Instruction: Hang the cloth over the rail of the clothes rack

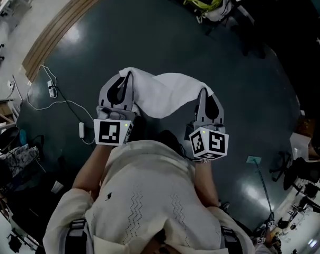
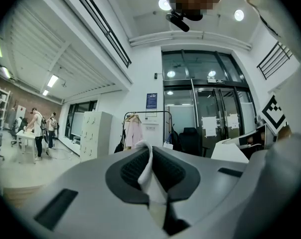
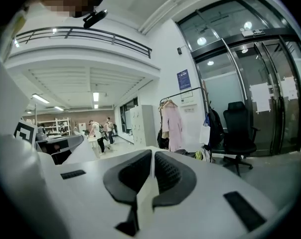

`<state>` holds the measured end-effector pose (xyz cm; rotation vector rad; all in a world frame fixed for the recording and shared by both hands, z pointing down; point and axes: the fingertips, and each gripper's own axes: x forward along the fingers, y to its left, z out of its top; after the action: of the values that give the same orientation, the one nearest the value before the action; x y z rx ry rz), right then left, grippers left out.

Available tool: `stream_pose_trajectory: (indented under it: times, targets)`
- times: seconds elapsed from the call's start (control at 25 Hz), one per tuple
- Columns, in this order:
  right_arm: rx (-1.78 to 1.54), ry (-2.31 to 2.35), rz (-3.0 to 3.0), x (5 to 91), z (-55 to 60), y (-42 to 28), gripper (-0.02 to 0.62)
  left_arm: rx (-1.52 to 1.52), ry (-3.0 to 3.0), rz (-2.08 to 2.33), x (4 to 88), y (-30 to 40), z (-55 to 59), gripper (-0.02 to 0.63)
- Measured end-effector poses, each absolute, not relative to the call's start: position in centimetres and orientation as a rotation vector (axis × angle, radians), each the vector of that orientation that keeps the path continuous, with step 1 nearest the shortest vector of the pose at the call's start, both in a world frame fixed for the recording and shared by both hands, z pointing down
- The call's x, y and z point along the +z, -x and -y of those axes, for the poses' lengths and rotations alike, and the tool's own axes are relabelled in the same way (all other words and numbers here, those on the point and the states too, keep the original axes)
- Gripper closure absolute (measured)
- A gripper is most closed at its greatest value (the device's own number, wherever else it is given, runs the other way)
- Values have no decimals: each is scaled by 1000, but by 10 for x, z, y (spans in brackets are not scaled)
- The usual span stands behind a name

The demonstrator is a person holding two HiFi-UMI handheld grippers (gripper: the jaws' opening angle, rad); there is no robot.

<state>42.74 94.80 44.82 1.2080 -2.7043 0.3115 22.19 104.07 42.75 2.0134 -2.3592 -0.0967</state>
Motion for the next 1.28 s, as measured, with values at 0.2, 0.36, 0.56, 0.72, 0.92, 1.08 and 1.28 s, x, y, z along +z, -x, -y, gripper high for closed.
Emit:
stream_pose_trajectory:
  times: [0.2,0.36,0.56,0.72,0.92,1.08,1.28]
  targets:
    - [329,-1219,2680,453,-911,-369,572,-137,-2025,2343,420,-162,-1001,580]
    - [357,-1197,2662,465,-872,-334,572,-18,-1983,2327,444,-127,-969,580]
    - [361,-1169,2688,476,-801,-298,572,21,-1965,2348,451,-94,-900,580]
    - [403,-1160,2712,481,-722,-273,572,69,-1956,2382,449,-71,-830,580]
    - [422,-1094,2762,471,-625,-240,572,28,-1911,2403,435,-40,-740,580]
    - [389,-1022,2784,470,-564,-225,572,33,-1849,2446,441,-29,-697,580]
    - [400,-1037,2762,476,-518,-206,572,7,-1817,2418,453,-6,-646,580]
